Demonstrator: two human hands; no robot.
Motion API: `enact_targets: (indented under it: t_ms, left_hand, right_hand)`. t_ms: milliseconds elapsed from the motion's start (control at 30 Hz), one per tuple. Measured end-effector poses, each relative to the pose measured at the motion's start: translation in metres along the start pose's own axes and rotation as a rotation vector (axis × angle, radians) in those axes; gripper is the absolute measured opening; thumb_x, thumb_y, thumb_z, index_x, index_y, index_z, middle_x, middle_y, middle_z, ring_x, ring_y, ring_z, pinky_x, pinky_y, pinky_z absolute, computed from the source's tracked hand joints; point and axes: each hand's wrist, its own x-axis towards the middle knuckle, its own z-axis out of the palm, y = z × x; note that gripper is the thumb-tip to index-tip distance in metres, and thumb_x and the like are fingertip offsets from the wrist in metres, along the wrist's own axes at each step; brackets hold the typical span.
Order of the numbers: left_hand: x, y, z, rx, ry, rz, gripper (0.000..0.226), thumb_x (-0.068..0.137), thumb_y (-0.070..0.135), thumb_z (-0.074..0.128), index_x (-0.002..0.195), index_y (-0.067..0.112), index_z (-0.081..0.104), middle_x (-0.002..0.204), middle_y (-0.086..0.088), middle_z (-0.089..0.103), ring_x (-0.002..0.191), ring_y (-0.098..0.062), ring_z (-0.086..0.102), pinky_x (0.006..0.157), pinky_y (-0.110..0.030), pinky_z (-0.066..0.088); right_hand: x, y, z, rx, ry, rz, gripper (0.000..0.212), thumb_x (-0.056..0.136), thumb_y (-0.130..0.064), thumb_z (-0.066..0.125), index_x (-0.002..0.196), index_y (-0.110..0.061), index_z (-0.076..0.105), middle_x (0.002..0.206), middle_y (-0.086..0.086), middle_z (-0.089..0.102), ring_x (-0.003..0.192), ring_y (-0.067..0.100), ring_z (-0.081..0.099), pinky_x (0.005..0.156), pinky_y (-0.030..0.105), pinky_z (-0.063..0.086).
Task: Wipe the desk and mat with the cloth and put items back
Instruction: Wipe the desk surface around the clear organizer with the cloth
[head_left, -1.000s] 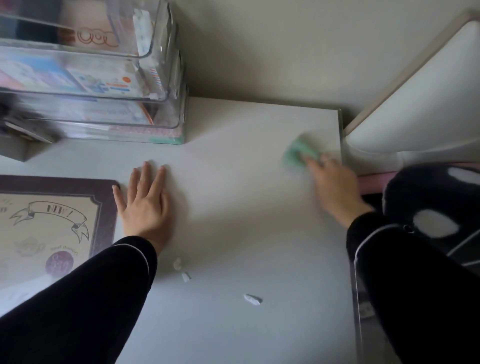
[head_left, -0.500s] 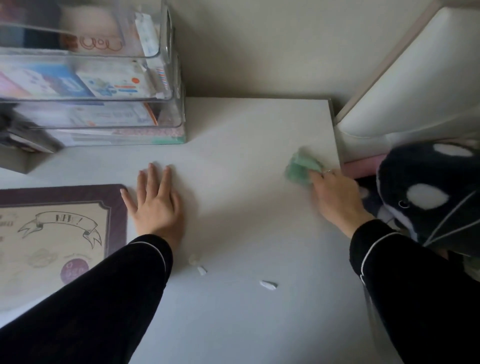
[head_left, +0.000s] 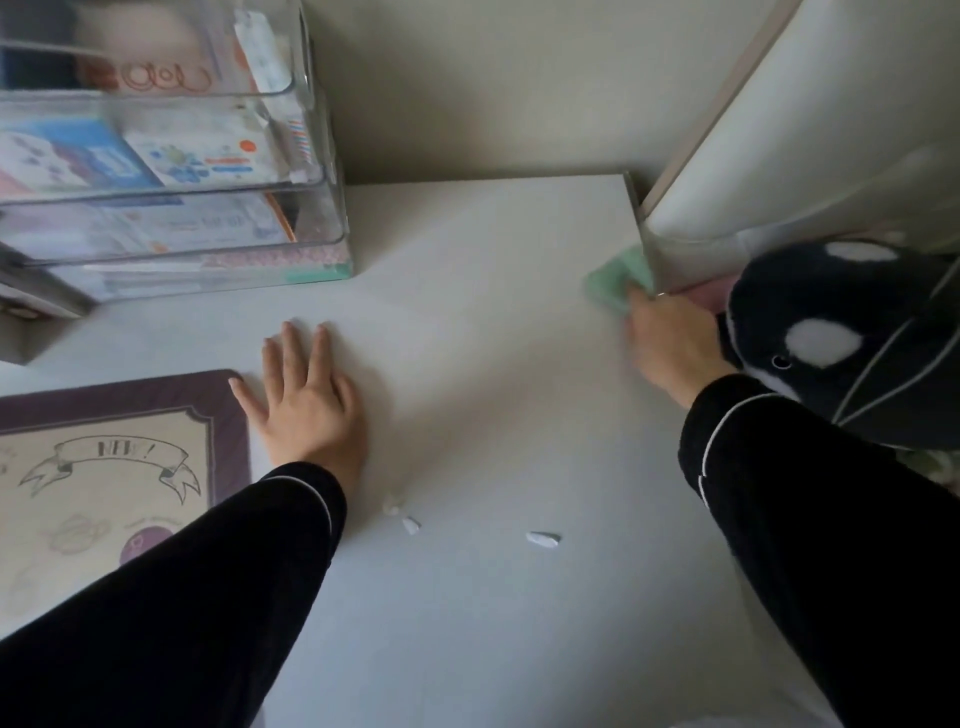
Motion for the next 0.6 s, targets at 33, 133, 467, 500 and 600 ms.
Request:
enact_targets:
  t_ms: [33,133,467,500,600]
  left_hand:
    - [-0.001,0.000,0.000,0.002,0.001,-0.002,0.057,0.094,0.023,0.032,0.150,0.032,0.021,0.160,0.001,0.008,0.147,-0.018,0.001,0.115,-0.053,-0.008]
    - [-0.001,0.001,-0.002,0.002,-0.001,-0.004,0.057,0.095,0.023,0.032,0.150,0.031,0.021,0.160,0.000,0.008,0.147,-0.019,0.001,0.115,-0.053,-0.008]
    - [-0.003,0.001,-0.005,-0.003,-0.005,0.022,0.056,0.094,0.022,0.030,0.149,0.031,0.022,0.160,-0.002,0.010,0.147,-0.020,0.002,0.115,-0.056,-0.005]
    - [-0.003,0.001,-0.005,0.000,0.001,0.024,0.055,0.094,0.022,0.030,0.148,0.031,0.023,0.160,-0.003,0.011,0.147,-0.020,0.003,0.115,-0.056,-0.005]
    - [-0.004,0.000,-0.002,-0.001,0.012,0.033,0.055,0.094,0.022,0.031,0.148,0.030,0.025,0.159,-0.004,0.013,0.147,-0.021,0.005,0.114,-0.056,-0.005]
  right_hand:
    - [0.006,0.013,0.002,0.029,-0.049,0.135,0.034,0.095,-0.010,0.040,0.127,-0.004,0.048,0.105,0.022,0.066,0.095,0.040,0.064,0.072,0.045,0.051]
    - [-0.002,0.015,0.009,0.174,-0.128,0.280,0.038,0.097,-0.007,0.034,0.134,-0.001,0.040,0.114,0.026,0.061,0.101,0.042,0.061,0.081,0.049,0.052]
    - [-0.082,-0.026,0.017,-0.034,0.038,-0.205,0.027,0.082,-0.012,0.058,0.107,-0.005,0.064,0.078,0.015,0.064,0.066,0.032,0.064,0.049,0.036,0.051]
    - [-0.068,-0.007,0.018,-0.024,0.011,-0.032,0.034,0.093,-0.012,0.046,0.125,-0.006,0.054,0.092,0.018,0.065,0.079,0.035,0.064,0.058,0.040,0.052]
    - [-0.061,0.012,0.025,0.063,0.003,0.162,0.053,0.100,-0.011,0.034,0.150,-0.005,0.018,0.111,0.025,0.061,0.093,0.039,0.062,0.062,0.040,0.045]
